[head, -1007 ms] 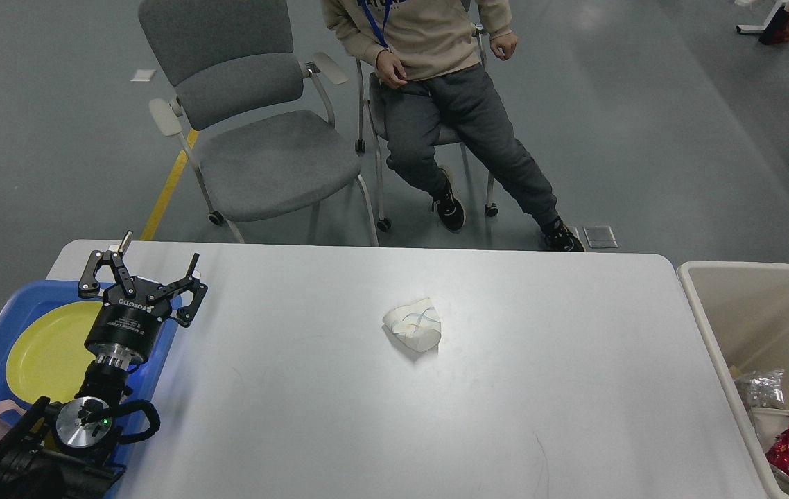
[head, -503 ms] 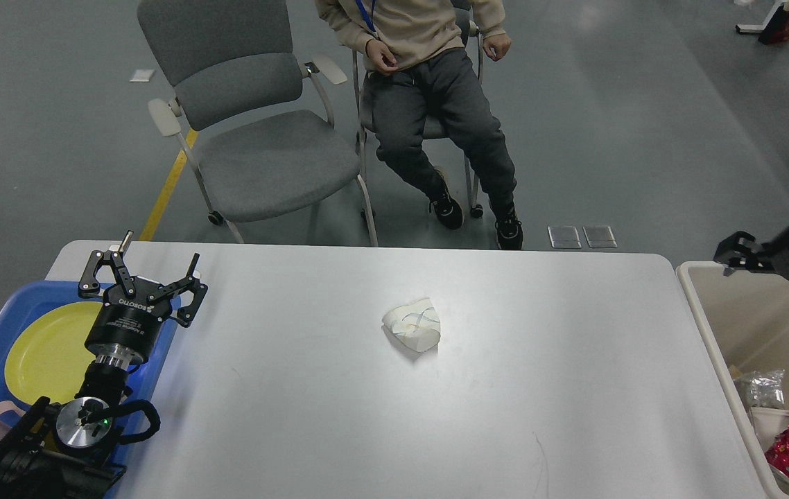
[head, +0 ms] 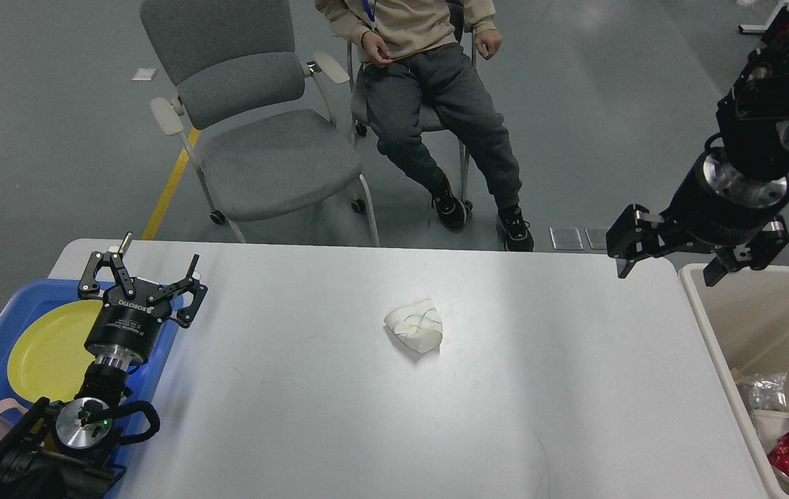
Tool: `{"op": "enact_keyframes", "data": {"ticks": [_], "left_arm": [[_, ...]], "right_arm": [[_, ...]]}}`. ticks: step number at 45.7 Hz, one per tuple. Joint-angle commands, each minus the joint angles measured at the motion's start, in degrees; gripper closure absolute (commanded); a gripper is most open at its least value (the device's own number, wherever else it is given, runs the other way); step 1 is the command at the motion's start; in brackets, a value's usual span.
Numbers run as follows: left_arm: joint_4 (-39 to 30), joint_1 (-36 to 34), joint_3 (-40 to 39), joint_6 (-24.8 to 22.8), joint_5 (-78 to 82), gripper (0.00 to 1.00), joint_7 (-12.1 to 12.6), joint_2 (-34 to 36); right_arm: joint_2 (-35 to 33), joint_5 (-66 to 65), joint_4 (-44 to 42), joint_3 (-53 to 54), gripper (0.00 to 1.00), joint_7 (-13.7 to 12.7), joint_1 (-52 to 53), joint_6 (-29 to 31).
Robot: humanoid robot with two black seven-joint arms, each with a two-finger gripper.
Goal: Tidy desktop
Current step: 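Raise the right gripper and move it to the white tissue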
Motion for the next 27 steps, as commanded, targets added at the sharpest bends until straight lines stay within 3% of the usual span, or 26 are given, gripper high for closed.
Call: {"op": "enact_keyframes", "data": {"ticks": [1, 27], "left_arm": [[0.0, -0.1, 0.0, 0.0, 0.0, 0.04, 0.01, 0.09], [0.0, -0.1, 0.0, 0.0, 0.0, 0.04, 0.01, 0.0]], "right_arm": [[0.26, 0.13, 5.39, 1.85, 0.0, 0.01, 4.34, -0.92], [1.05, 1.71, 7.15, 2.99, 0.0, 0.19, 4.34, -0.22]]}}
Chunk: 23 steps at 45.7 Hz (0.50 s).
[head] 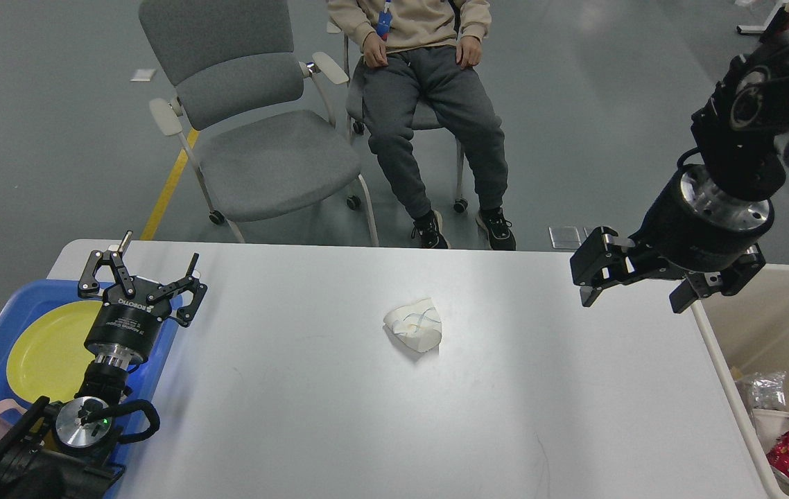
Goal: Tidy desktop
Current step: 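Raise the right gripper and move it to the white tissue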
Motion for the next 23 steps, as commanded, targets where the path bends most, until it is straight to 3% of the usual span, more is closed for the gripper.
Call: {"op": "enact_keyframes", "data": {"ticks": [1, 23], "left_arm": [[0.0, 0.01, 0.0, 0.0, 0.0, 0.04, 0.01, -0.04], [0.0, 0.01, 0.0, 0.0, 0.0, 0.04, 0.01, -0.04]], "right_arm": [[0.64, 0.0, 0.0, 0.65, 0.0, 0.0, -0.18, 0.08], [2.84, 0.0, 0.0, 0.38, 0.0, 0.18, -2.81, -0.71]]}}
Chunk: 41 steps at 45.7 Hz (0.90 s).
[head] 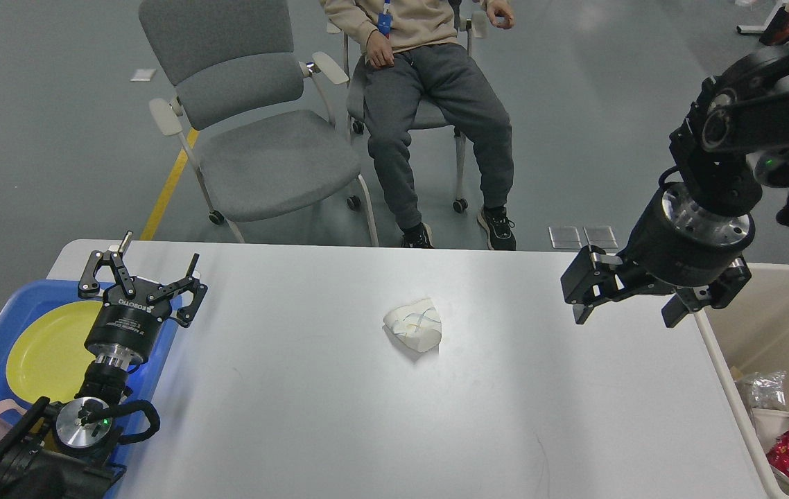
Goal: Tidy desktop
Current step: 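Raise the right gripper and move it to the white tissue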
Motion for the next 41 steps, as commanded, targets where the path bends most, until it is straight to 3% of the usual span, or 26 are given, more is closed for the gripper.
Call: {"op": "enact_keyframes", "data": {"ticks": [1, 11, 22, 33, 41], "left_arm": [[0.0, -0.04, 0.0, 0.0, 0.0, 0.04, 0.0, -0.01], [0.0, -0.04, 0.0, 0.0, 0.0, 0.04, 0.09, -0.01], [0.0, -0.04, 0.0, -0.09, 0.0, 0.04, 0.09, -0.01], [0.0, -0.04, 0.0, 0.0, 0.0, 0.04, 0.09, -0.01], [-0.09, -0.04, 0.0, 0.0, 0.0, 0.04, 0.18, -0.01]], "right_arm": [[0.53, -0.02, -0.07, 0.05, 0.0, -0.08, -0.72, -0.41], [1.06, 0.07, -0.86, 0.75, 0.0, -0.08, -3.0, -1.81], [0.18, 3.14, -5.78, 8.39, 0.0, -0.43, -13.45, -15.51], [1.32, 13.43, -28.62, 18.68, 0.0, -0.6, -37.61, -17.2], [6.24, 14.4, -46.28, 26.23, 0.0, -0.69, -53.08, -17.02]]}}
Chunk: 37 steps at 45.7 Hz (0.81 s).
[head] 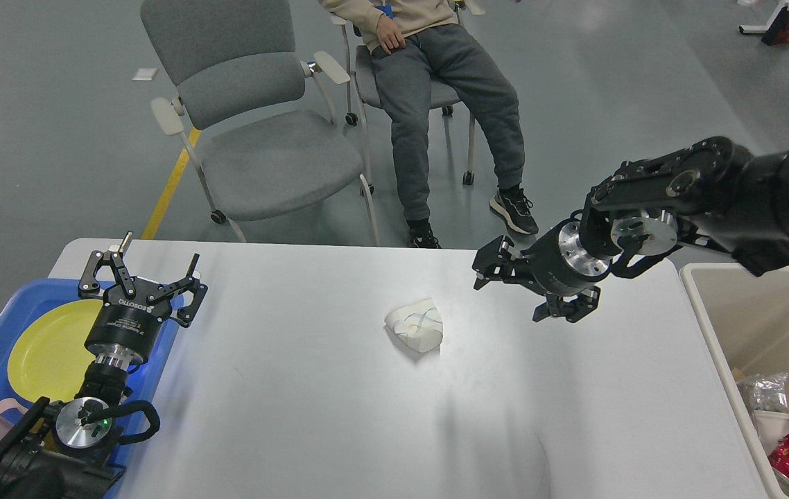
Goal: Tidy desktop
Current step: 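Raise the right gripper and move it to the white tissue, then grasp the white tissue with the right gripper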
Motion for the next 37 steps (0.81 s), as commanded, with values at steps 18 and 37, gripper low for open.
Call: {"op": "enact_keyframes", "data": {"ticks": [18, 37], "left_arm": [[-0.09, 0.05, 0.0, 0.05, 0.0, 0.04, -0.01, 0.0], [-0.09, -0.04, 0.0, 0.05, 0.0, 0.04, 0.08, 0.0]], "right_arm": [[9.8, 0.52, -29.18, 23.02, 0.0, 0.02, -28.3, -0.29], [18.68, 0.52, -40.17, 27.33, 0.0, -0.07, -35.07, -5.47]]}}
